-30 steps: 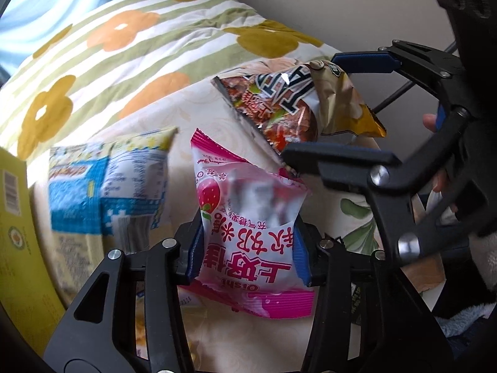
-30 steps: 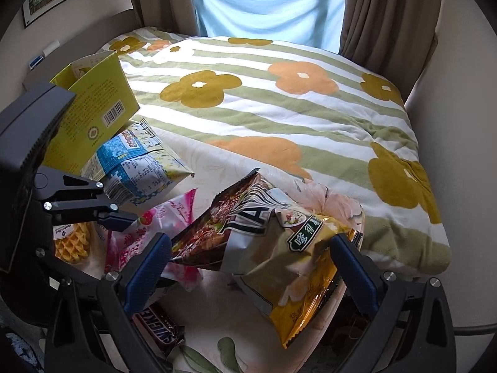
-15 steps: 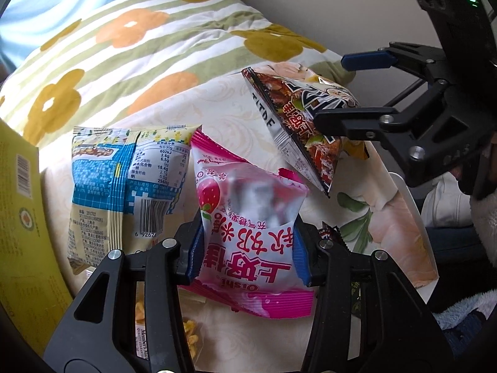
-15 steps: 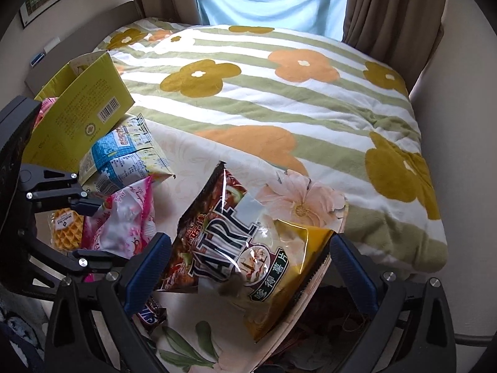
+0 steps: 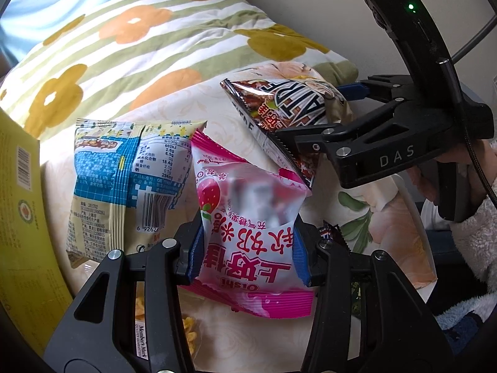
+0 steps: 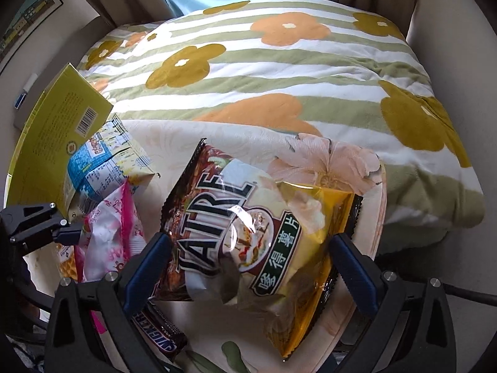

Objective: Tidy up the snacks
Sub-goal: 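Grasp pink Oishi bag with left gripper while right gripper grasps brown chip bag, then carry both bags over the yellow box and open both grippers to drop them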

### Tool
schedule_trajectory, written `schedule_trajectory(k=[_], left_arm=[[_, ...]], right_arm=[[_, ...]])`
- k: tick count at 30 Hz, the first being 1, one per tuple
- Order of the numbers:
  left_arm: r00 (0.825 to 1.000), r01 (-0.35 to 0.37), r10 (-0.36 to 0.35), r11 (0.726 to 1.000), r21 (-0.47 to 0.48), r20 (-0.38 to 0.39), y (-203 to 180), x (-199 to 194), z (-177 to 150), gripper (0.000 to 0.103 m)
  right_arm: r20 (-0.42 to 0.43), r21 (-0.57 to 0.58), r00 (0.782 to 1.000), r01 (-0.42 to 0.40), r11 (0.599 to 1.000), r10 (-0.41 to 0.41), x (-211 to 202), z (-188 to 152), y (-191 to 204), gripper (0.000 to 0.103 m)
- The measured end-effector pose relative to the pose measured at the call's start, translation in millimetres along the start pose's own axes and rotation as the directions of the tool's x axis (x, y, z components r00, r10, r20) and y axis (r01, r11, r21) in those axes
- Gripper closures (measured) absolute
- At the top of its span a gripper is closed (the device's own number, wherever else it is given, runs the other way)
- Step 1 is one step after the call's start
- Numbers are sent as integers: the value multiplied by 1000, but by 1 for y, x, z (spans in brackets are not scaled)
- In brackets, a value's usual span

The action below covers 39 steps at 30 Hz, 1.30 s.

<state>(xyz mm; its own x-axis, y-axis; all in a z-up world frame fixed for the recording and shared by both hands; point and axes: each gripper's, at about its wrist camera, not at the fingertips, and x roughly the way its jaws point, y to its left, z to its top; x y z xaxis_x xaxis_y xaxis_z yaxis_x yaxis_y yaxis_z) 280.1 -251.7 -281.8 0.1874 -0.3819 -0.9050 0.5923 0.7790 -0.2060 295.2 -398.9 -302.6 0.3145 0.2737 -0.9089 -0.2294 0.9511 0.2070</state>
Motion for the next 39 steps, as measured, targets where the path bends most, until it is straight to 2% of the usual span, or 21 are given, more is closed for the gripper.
schedule_trajectory(k=[5,10,15,24,30,35,39], left_arm=[[1000,2,-2,1000,-8,-7,0,3,0,60],[1000,-2,1,1000,-12,-7,0,2,0,60],[1000,-8,8,1000,-13,2,-1,-2,-1,60],[999,-2,3,1000,-15,40,-7,-23,-5,60],[994,-6,9,1000,-27,105,-17,-53,-8,60],[983,-29,34,999,-31,181,-28,-88,-13,60],[967,-59,74,996,-70,245,-28,-122,-18,60]], right_arm=[[29,-30,999,26,999,-25,2,-5,6,1],[85,-95,994,69,993,-61,-10,-12,21,25],[129,-79,990,61,995,-51,-22,-15,23,34],[191,-42,981,39,998,-30,-51,-15,22,36],[268,-29,963,29,999,-20,-90,-13,28,36],[340,-47,940,25,999,-7,-128,-12,41,36],[387,-66,922,0,998,25,-155,-10,52,36]])
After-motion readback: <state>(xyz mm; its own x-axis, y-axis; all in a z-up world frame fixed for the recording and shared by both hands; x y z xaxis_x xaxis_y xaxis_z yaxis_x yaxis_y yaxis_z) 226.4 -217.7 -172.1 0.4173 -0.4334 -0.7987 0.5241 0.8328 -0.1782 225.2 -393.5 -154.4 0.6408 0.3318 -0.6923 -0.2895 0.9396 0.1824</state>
